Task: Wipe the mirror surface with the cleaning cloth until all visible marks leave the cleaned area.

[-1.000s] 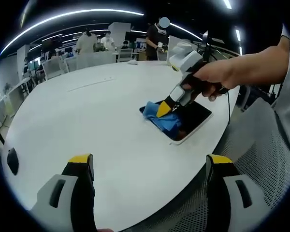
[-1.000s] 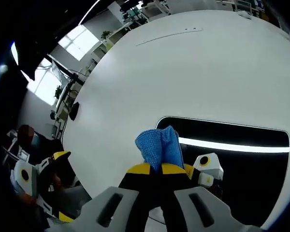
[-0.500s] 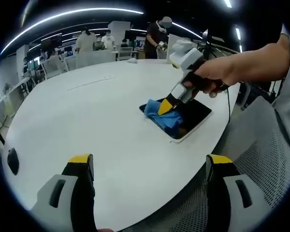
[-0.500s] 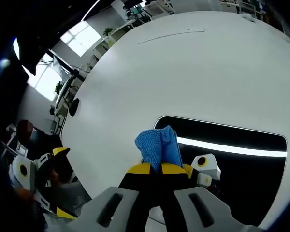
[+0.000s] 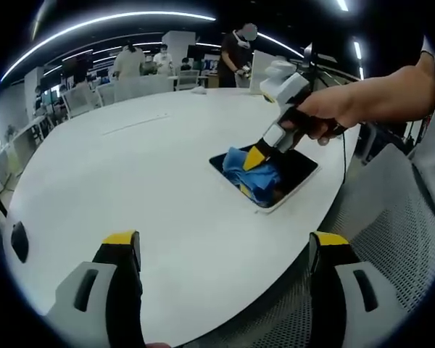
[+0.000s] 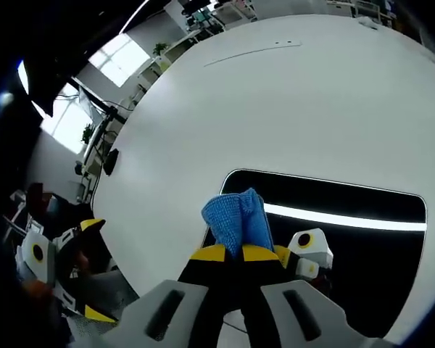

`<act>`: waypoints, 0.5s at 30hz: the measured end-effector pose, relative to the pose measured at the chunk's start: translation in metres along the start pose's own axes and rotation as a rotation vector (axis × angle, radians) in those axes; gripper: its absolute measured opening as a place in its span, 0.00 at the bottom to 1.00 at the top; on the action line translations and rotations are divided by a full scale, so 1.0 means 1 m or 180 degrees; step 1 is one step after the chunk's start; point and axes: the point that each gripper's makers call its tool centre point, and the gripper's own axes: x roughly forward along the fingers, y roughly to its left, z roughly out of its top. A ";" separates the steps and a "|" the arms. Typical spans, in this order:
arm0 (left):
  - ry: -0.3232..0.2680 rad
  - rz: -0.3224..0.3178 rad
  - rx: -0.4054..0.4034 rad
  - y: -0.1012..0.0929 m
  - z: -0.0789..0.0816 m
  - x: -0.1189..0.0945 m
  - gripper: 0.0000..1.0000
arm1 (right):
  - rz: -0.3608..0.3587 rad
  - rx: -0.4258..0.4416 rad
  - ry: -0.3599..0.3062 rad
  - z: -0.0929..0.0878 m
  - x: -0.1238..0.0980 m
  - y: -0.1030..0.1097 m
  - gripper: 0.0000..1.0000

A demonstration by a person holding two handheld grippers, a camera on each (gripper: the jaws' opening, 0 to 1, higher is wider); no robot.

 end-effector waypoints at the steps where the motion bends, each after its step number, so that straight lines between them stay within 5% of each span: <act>1: 0.0006 -0.0004 0.0002 0.000 -0.001 0.000 0.97 | -0.0004 -0.0009 0.0003 -0.001 -0.001 -0.001 0.00; 15: 0.0003 0.0003 -0.0013 0.000 -0.001 0.001 0.97 | -0.0016 0.0132 -0.0029 -0.007 -0.019 -0.026 0.00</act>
